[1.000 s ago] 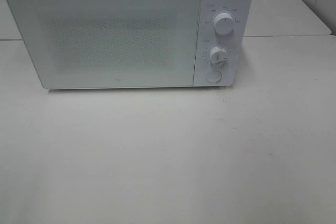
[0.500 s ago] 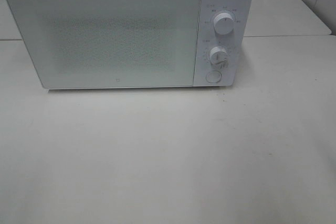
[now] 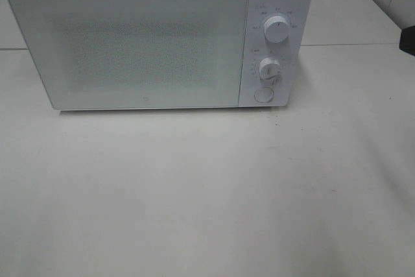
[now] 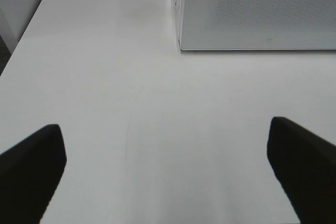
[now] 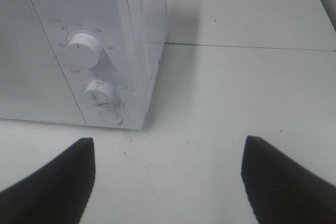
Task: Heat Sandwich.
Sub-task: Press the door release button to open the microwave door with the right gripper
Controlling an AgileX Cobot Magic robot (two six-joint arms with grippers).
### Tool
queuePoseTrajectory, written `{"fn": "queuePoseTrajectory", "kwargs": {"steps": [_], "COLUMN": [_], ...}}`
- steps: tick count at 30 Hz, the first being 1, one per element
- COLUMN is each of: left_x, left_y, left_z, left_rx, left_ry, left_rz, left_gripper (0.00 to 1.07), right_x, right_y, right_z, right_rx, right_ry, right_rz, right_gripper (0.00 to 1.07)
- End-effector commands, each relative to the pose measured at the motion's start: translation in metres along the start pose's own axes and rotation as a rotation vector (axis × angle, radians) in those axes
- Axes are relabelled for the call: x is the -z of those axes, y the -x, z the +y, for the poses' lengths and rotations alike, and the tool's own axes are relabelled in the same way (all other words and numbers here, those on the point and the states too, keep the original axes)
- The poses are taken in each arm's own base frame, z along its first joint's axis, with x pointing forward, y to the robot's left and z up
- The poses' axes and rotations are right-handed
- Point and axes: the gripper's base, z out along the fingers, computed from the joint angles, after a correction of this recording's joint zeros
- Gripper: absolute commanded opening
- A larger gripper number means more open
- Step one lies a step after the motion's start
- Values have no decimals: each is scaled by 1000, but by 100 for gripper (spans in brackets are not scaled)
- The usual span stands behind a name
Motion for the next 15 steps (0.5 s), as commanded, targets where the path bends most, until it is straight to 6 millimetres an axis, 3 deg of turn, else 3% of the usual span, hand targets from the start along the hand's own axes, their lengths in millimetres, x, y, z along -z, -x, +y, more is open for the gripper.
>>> {"fn": "queuePoseTrajectory", "kwargs": {"steps": [1, 15], "left_x": [3, 3], "left_y": [-3, -3], "left_z": [0, 0], "left_rx": [-2, -2], "left_ry": [-1, -1], "left_rz": [-23, -23], "left_gripper": [101, 101], "right_x": [-10, -57], "right_y": [8, 10], "right_z": [-1, 0], "right_rx": [0, 28], "right_ry": [-3, 11], "right_rz": [-64, -209], "right_gripper": [75, 75]}}
